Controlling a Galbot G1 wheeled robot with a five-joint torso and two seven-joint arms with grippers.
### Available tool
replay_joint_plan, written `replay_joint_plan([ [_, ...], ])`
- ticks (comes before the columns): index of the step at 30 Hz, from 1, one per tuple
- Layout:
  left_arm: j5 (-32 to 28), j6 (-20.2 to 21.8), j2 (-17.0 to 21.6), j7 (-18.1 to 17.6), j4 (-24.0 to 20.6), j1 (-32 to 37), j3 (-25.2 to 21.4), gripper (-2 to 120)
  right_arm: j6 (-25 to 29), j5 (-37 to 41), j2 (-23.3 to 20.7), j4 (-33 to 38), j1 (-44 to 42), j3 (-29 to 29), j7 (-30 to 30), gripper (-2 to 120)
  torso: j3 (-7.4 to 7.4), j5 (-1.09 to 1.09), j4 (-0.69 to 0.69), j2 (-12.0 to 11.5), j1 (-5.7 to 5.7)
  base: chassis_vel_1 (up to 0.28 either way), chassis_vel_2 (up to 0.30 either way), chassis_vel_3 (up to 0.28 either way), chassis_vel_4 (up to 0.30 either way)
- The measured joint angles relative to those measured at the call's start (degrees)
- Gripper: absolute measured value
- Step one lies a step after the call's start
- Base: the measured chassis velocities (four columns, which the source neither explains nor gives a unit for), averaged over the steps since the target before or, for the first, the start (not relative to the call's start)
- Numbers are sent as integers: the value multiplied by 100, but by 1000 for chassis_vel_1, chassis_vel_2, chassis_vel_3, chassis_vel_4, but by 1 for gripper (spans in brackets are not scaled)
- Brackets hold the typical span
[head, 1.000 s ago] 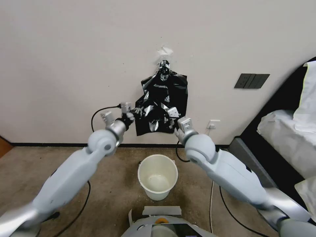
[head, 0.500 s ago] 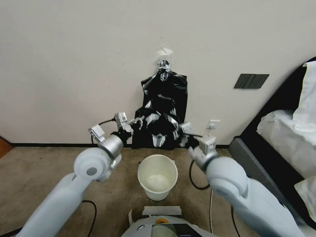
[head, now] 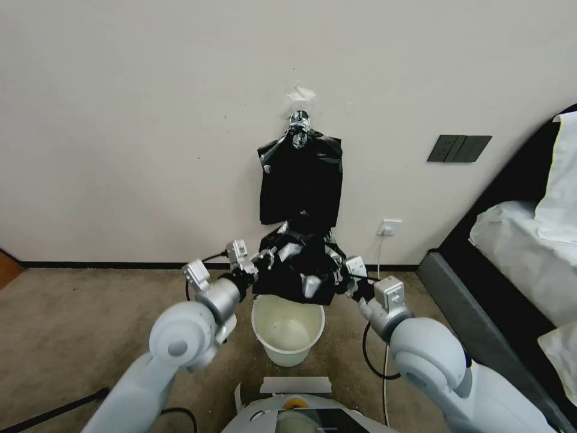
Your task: Place a trash bag onto the trash bin.
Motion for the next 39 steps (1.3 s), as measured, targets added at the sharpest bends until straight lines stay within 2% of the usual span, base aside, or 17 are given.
replay_joint_plan([
  [5,522,-18,-149,184,200,398,81,0,2,-237,154,-4,-131,-273,-4,0,0,-1,0,0,0,0,0,0,0],
  [11,633,-31,-223,181,291,551,140,0,3,-325,160,-7,-232,-311,-7,0,0,0,0,0,1,0,0,0,0],
  [15,969,-46,-287,233,487,656,213,0,7,-352,172,-9,-392,-292,-8,0,0,-1,0,0,0,0,0,0,0],
  [21,1560,-34,-152,307,796,1082,197,0,9,-373,298,-11,-847,-293,48,0,0,-1,0,0,0,0,0,0,0],
  [28,1996,-5,15,351,821,1675,98,0,184,-165,381,-45,-1236,-410,217,0,0,-1,0,0,0,0,0,0,0],
  [33,2471,-107,51,519,879,2081,58,0,330,-314,491,-183,-1489,-551,215,0,0,0,1,0,0,0,0,0,0],
  [39,2814,-159,80,527,911,2379,36,0,370,-473,523,-280,-1772,-729,239,0,0,-1,0,0,0,0,0,0,0],
])
